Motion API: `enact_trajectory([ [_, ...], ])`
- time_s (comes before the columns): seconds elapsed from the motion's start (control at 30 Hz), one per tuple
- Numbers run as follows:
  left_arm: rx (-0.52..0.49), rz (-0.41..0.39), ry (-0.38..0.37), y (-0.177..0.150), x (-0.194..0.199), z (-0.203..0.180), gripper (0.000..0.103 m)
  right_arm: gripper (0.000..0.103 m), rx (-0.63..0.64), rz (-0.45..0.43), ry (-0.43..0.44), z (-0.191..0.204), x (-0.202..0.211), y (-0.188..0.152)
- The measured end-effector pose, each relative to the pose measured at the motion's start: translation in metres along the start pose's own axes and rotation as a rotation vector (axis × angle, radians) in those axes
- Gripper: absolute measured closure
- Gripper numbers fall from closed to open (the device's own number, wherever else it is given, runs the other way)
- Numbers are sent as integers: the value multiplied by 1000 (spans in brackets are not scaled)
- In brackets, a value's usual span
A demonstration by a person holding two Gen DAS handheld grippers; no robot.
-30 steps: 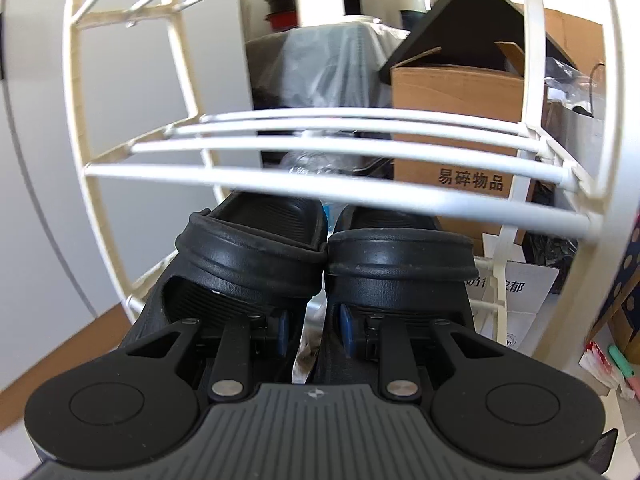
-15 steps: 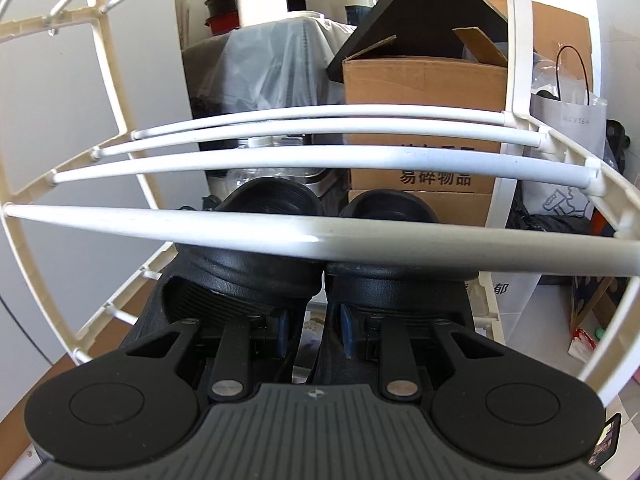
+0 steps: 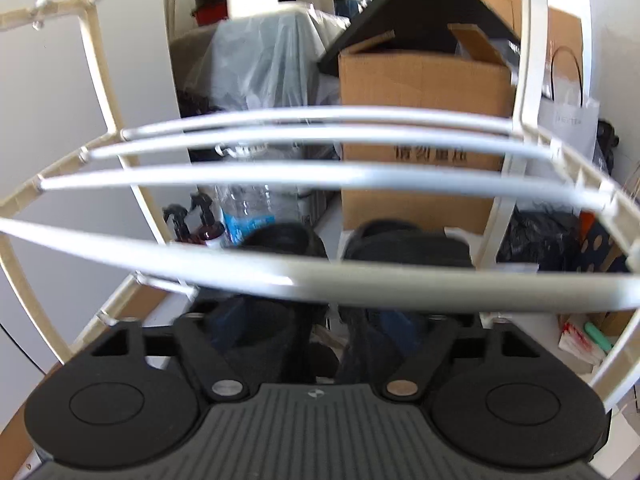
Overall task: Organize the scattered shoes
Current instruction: 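Push the black clogs onto the rack shelf above the white sneakers and open the right gripper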
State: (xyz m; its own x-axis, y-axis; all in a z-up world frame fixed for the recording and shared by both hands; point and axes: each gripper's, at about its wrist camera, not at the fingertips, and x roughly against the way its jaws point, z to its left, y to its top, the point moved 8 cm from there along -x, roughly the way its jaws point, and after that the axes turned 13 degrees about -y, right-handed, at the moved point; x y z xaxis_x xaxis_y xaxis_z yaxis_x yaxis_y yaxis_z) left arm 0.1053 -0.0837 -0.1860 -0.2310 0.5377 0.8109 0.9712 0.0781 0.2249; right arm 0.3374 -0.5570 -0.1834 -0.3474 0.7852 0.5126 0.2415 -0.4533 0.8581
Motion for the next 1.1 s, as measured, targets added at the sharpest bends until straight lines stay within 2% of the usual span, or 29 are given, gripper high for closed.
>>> enact_trajectory([
  [0.17,-12,-14,1,-1,5,-3,13,7,0,36,41,1,14,1],
  [0.37,-39,-57,-10,-1,19,-12,13,7,26,108,22,-13,26,-8],
  [0.53,-63,-75,-6,-5,28,-18,13,7,43,225,57,-23,40,-22],
  [0.7,-80,-96,-4,-12,39,-21,13,7,84,250,80,-37,61,-20],
  [0.87,-86,-116,-13,-21,53,-21,13,7,181,238,176,-50,97,-14],
  [1.0,-99,-137,-23,-28,66,-23,13,7,180,255,259,-57,132,-8],
  [1.1,-115,-147,-29,-35,76,-23,13,7,192,237,323,-62,161,-4],
])
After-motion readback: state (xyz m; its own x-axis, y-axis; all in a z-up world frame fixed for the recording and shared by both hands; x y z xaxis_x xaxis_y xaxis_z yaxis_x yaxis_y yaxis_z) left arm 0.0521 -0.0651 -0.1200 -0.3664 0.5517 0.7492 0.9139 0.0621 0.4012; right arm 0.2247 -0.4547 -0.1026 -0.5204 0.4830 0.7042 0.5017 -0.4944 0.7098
